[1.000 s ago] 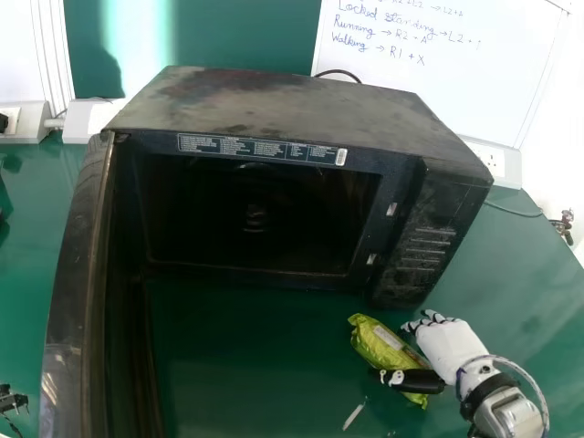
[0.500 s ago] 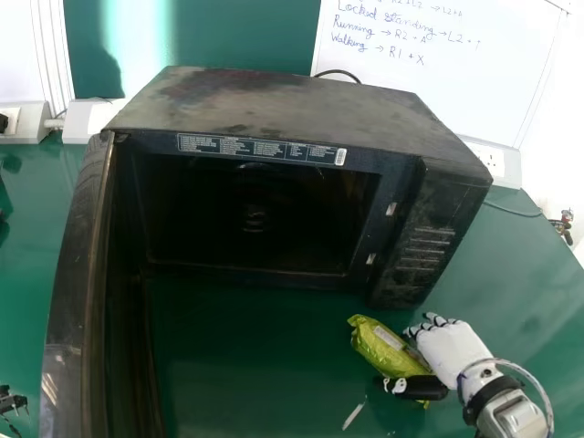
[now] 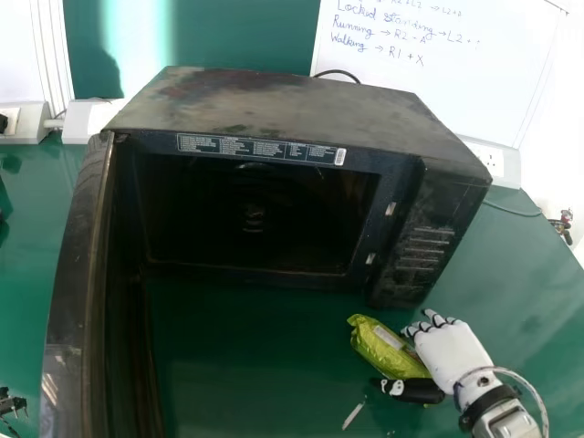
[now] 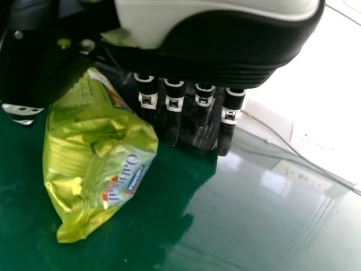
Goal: Put biscuit inside oven
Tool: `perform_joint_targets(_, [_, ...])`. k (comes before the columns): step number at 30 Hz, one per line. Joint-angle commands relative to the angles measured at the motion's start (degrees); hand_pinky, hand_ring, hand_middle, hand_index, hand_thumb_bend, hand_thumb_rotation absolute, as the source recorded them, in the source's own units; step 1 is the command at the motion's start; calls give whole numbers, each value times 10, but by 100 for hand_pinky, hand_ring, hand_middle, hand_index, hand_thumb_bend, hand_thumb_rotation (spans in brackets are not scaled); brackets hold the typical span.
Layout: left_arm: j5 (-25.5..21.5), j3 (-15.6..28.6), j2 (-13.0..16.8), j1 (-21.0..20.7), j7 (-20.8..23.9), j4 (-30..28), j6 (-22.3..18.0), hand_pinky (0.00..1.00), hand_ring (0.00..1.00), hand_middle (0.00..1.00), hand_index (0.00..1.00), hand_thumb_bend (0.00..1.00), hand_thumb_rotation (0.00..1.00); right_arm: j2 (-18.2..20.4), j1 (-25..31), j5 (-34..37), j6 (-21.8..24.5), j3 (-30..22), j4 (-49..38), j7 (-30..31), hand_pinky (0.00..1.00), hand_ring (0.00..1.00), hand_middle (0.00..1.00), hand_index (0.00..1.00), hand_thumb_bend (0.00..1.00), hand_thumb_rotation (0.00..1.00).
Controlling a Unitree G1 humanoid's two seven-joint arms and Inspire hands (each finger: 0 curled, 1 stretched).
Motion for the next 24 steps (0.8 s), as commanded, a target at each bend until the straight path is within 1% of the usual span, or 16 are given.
perform_joint_targets(1, [3,3,-1,8,2,-6,0,95,91,91,96,93,100,9,8,-4,0,6,-3,-16,74,81,85,81,96,57])
perform_joint_targets(7, [2,2,-2,13,2,-15,4,95,91,91,96,94,100,19,9,-17,2,14,1,-30,74,81,86,81,95,58])
perform_joint_targets(10, [0,4,-1,15,1,-15,3,95,92,91,95,94,100,25,10,-15,1,15,3,-38,73,81,85,81,95,56])
perform_joint_targets(14, [-6,6,3,19,-5,-13,-1,96,93,92,97,94,100,31,13,-13,0,16,3,-45,68,79,83,80,93,53])
perform_joint_targets(20, [-7,11,6,19,-5,-12,1,96,92,91,96,94,100,48,13,4,-4,15,14,-68,54,72,76,74,94,41])
perform_joint_targets(22, [-12,13,8,20,-9,-10,1,96,92,91,96,94,100,49,12,7,-4,15,14,-69,51,70,76,74,93,41])
perform_joint_targets(24, [-19,17,12,21,-14,-7,-1,96,92,91,97,94,100,51,11,12,-2,14,13,-68,52,70,75,74,93,41])
